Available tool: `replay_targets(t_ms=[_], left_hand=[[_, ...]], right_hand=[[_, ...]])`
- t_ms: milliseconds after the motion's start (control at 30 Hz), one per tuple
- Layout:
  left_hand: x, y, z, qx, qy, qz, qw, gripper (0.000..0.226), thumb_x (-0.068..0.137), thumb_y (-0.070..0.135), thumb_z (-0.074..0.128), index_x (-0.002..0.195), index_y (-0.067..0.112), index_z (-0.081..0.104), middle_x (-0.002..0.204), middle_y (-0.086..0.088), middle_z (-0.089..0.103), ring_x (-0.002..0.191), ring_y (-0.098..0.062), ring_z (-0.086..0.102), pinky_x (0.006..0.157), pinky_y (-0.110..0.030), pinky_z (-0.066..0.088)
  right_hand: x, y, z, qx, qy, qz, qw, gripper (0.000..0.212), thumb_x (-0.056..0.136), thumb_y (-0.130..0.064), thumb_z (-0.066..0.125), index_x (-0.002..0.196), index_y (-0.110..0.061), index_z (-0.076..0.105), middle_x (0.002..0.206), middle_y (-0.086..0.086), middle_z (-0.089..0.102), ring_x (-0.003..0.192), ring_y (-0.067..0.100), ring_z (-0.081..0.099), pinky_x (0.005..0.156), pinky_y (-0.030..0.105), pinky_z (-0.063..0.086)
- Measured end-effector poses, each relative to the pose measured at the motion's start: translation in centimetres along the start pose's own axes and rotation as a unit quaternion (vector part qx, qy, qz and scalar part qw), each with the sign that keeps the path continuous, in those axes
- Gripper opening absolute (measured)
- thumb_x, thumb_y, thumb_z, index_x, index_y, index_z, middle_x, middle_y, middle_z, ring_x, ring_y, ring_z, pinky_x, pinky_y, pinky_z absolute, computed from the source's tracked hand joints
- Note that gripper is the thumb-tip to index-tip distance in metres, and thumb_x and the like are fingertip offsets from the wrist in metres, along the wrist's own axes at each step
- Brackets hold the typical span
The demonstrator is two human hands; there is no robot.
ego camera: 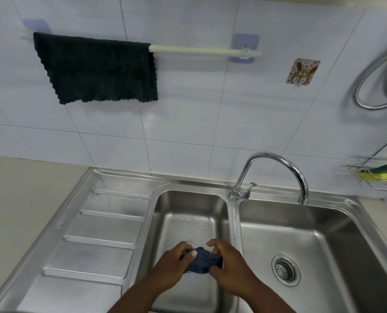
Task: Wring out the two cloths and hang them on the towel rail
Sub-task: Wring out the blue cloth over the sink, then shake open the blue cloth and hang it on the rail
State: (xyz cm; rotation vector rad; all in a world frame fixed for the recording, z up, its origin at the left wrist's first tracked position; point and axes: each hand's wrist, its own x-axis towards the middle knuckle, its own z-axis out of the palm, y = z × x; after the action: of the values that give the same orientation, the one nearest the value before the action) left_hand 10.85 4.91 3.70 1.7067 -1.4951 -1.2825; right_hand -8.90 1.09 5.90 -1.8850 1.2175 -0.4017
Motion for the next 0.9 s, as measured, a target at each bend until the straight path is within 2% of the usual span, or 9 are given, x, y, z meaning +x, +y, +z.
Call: replay_targets(t_ms=[133,200,367,500,567,633,700,833,900], left_hand=[[-0.5,0.2,-0.6,0.02,0.024,0.055,0.998,0.024,0.084,0.048,0.061,0.103,0.035,0.054,0.075,0.014,0.066,0.062,-0.002,0.057,0.06,-0.02,0.043],[-0.6,0.4,-0.8,0.032,0.025,0.061,0.997,0.027,0.079,0.043,0.066,0.103,0.038,0.056,0.075,0.019,0.065,0.061,-0.001,0.057,0.06,-0.02,0.044],[-0.9,0.8,-1.1,0.15,0.04,0.079,0.985,0.025,0.068,0.062,0.055,0.091,0.057,0.063,0.105,0.012,0.056,0.098,-0.003,0.054,0.088,-0.03,0.049],[-1.4,2.5,-0.8,0.113,0.059,0.101,0.987,0.059,0.075,0.05,0.069,0.131,0.042,0.051,0.137,0.02,0.039,0.127,0.0,0.038,0.109,-0.025,0.033],[-1.7,3.8,-0.6,0.05,0.052,0.147,0.987,0.049,0.077,0.036,0.075,0.121,0.046,0.057,0.133,0.019,0.052,0.122,0.002,0.048,0.104,-0.022,0.039],[-1.7,4.5,-0.6,0.013,0.078,0.167,0.983,0.021,0.079,0.023,0.076,0.094,0.038,0.071,0.102,0.01,0.07,0.098,-0.007,0.065,0.09,-0.031,0.052],[-1.7,4.8,-1.1,0.001,0.111,0.159,0.981,0.008,0.084,0.021,0.07,0.079,0.027,0.07,0.082,0.005,0.071,0.081,-0.013,0.066,0.079,-0.043,0.055],[-2.1,5.8,-1.7,0.024,0.116,0.201,0.972,0.014,0.094,0.023,0.057,0.08,0.021,0.057,0.098,0.009,0.066,0.096,-0.007,0.063,0.082,-0.029,0.053],[-2.3,6.4,-1.8,0.004,0.09,0.186,0.978,0.015,0.093,0.022,0.056,0.079,0.023,0.053,0.087,0.005,0.068,0.079,-0.003,0.063,0.069,-0.028,0.051]], right_hand=[[0.3,-0.9,-1.4,-0.083,0.02,-0.009,0.996,0.018,0.08,-0.006,0.065,0.089,-0.021,0.065,0.091,0.0,0.062,0.081,0.005,0.057,0.071,0.01,0.041],[0.3,-1.9,-2.4,-0.075,0.005,-0.01,0.997,0.028,0.079,-0.002,0.068,0.082,-0.029,0.064,0.086,-0.009,0.063,0.077,-0.005,0.057,0.071,0.005,0.042],[0.0,-4.5,-4.6,-0.011,-0.033,-0.018,0.999,0.036,0.081,-0.003,0.067,0.079,-0.039,0.07,0.086,-0.015,0.069,0.083,-0.001,0.066,0.074,0.011,0.05],[-0.1,-6.6,-5.4,-0.076,-0.029,-0.087,0.993,0.028,0.09,-0.005,0.06,0.092,-0.029,0.074,0.094,-0.01,0.068,0.088,0.003,0.064,0.079,0.009,0.048],[-0.3,-7.6,-5.5,-0.114,-0.04,-0.143,0.982,0.029,0.087,-0.001,0.057,0.098,-0.023,0.072,0.097,-0.004,0.065,0.089,0.005,0.061,0.079,0.013,0.047],[-0.8,-8.4,-5.7,-0.125,-0.048,-0.156,0.979,0.034,0.083,-0.002,0.056,0.105,-0.027,0.066,0.1,-0.008,0.054,0.088,0.005,0.055,0.074,0.012,0.045],[-1.1,-8.7,-6.0,-0.147,-0.027,-0.137,0.979,0.04,0.085,-0.009,0.059,0.115,-0.035,0.056,0.103,-0.015,0.042,0.089,0.004,0.051,0.073,0.012,0.045],[-1.2,-9.0,-6.4,-0.2,0.016,-0.111,0.973,0.031,0.087,-0.025,0.064,0.115,-0.034,0.056,0.1,-0.016,0.043,0.089,0.006,0.052,0.075,0.019,0.046],[-1.1,-9.3,-6.6,-0.224,0.017,-0.111,0.968,0.014,0.086,-0.025,0.064,0.1,-0.029,0.064,0.093,-0.012,0.051,0.084,0.009,0.054,0.072,0.023,0.046]])
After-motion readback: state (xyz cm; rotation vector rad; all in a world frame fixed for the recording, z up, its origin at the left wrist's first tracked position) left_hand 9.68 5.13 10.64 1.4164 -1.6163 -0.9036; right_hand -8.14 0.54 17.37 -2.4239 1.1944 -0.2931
